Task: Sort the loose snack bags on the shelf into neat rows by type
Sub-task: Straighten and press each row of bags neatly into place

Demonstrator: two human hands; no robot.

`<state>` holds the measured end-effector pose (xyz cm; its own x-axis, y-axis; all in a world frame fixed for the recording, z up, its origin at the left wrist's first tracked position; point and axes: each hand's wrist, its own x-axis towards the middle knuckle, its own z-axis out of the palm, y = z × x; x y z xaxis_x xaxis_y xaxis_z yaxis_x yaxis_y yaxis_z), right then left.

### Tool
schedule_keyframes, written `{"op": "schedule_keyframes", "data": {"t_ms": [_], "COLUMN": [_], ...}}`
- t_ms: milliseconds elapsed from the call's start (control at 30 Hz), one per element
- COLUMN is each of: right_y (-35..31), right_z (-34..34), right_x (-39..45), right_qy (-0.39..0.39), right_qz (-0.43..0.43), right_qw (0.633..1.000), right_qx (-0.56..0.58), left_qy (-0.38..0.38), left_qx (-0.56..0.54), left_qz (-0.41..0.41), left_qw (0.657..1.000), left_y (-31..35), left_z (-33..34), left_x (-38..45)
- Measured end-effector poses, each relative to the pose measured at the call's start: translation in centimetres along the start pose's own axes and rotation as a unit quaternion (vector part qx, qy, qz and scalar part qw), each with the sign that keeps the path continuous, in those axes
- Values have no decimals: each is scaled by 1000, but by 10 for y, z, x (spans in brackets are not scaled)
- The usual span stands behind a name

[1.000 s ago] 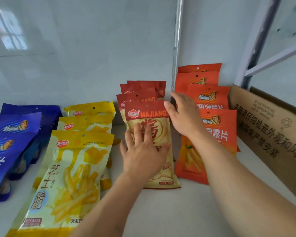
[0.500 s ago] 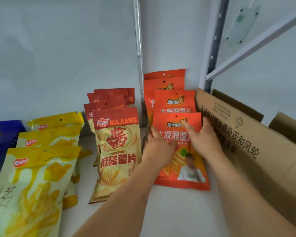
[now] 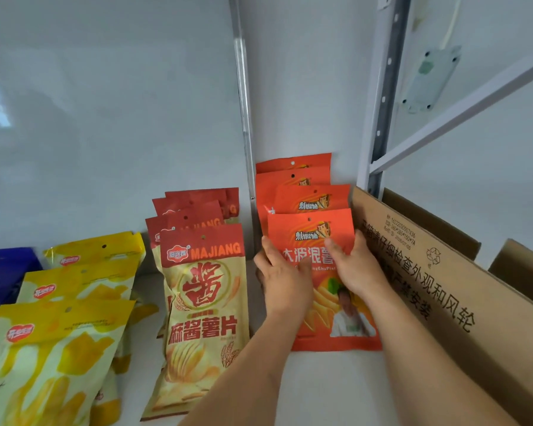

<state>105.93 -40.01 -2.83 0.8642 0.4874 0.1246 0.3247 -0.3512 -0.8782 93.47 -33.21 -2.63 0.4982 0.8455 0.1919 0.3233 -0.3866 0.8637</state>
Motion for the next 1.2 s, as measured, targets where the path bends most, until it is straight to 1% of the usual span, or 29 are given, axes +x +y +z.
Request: {"op": "schedule_keyframes", "data": {"t_ms": [67,133,167,267,333,433,500,633,700,767,833,933,1067,1133,1200], "right_y": [6,9,10,10,10,10,9,11,15,18,20,22,14,12,13], "right_z": [3,5,6,8,11,13,12,5,-3,-11,-14,-8,2,6,11], "right_x": [6,9,11,13,13,14,12,11,11,8,3,-2,-1,3,7], "right_qy": [-1,2,1,-4,-8,-13,-15,-26,-42,-55,-50,-23,2,5,2], "right_qz": [1,5,7,3,-1,0,-1,11,12,19,16,-15,-32,-32,-25], "right_qw": [1000,999,999,996,994,994,995,998,999,998,999,998,992,989,988], "right_qx": [15,37,52,88,109,109,95,49,21,6,14,54,120,143,152], "left_qy": [-2,-13,-21,-43,-55,-63,-69,-59,-64,-75,-85,-91,-66,-58,-62], "left_qx": [-32,-38,-65,-205,-235,-245,-232,-165,-124,-110,-120,-156,-222,-239,-265], "left_qz": [-55,-104,-116,-141,-135,-105,-94,-105,-115,-119,-122,-115,-103,-108,-133], "left_qw": [998,994,991,968,961,962,966,979,983,984,981,977,967,963,953], "left_y": [-2,-8,-12,-16,-17,-18,-20,-15,-13,-11,-9,-3,-2,-2,-2], "left_z": [0,0,0,-1,-1,0,-1,-7,-8,-11,-14,-15,-15,-13,-11], "left_x": [13,26,33,42,45,47,44,39,34,26,23,23,32,39,47]}}
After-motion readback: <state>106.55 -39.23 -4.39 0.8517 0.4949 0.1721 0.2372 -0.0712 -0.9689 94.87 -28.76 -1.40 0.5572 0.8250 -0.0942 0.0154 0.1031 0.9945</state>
